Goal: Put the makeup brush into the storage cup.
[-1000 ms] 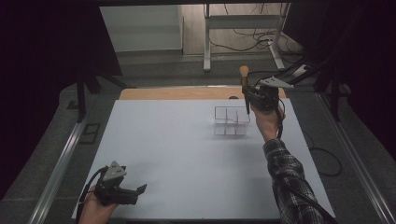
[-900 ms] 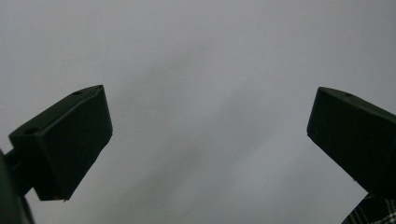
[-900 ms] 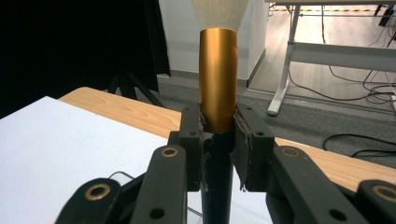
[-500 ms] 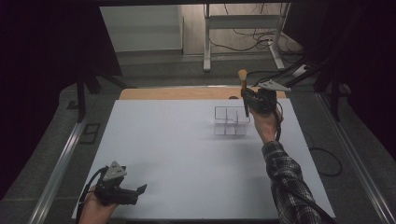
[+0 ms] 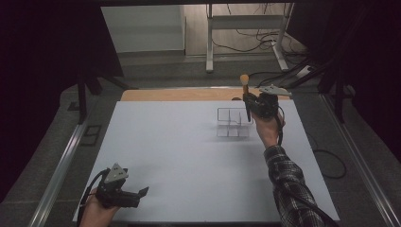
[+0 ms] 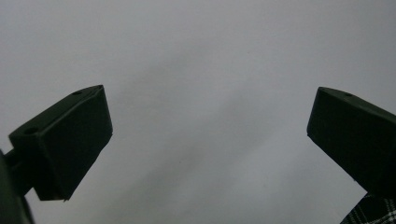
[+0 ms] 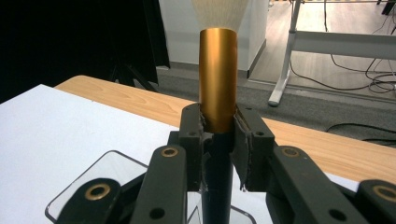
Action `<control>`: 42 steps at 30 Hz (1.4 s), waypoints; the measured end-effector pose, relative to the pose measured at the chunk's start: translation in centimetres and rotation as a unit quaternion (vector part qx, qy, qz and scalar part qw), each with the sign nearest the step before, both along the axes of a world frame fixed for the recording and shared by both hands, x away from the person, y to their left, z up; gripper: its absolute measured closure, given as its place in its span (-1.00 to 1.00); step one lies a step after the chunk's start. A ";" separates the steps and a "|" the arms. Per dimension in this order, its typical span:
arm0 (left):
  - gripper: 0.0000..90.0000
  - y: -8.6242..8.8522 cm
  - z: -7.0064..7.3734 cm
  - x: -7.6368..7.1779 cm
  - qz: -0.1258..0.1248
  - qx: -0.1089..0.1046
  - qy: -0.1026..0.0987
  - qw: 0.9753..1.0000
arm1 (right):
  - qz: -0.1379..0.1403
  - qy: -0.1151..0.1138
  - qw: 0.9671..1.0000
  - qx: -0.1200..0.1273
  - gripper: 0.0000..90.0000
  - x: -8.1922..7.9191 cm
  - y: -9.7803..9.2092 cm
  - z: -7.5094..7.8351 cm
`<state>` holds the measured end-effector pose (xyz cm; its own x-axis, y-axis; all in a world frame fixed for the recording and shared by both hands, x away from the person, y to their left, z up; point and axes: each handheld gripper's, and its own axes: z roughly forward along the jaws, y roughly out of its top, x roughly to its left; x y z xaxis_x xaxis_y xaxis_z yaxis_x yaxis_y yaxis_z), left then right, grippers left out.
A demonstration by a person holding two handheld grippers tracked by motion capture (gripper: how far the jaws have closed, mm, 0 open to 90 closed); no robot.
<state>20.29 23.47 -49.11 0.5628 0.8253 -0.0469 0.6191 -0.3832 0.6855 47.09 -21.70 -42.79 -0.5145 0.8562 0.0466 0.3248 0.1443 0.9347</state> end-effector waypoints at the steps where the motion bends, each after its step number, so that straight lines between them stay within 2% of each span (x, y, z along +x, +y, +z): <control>1: -0.98 0.0 0.0 0.0 0.000 0.000 0.000 1.000 | 0.000 0.001 1.000 0.000 0.65 0.0 0.0 -0.1; 42: -0.98 -0.1 0.0 0.0 -0.002 0.002 0.002 1.000 | 0.002 0.022 1.000 -0.011 0.65 -0.6 -0.1 -2.7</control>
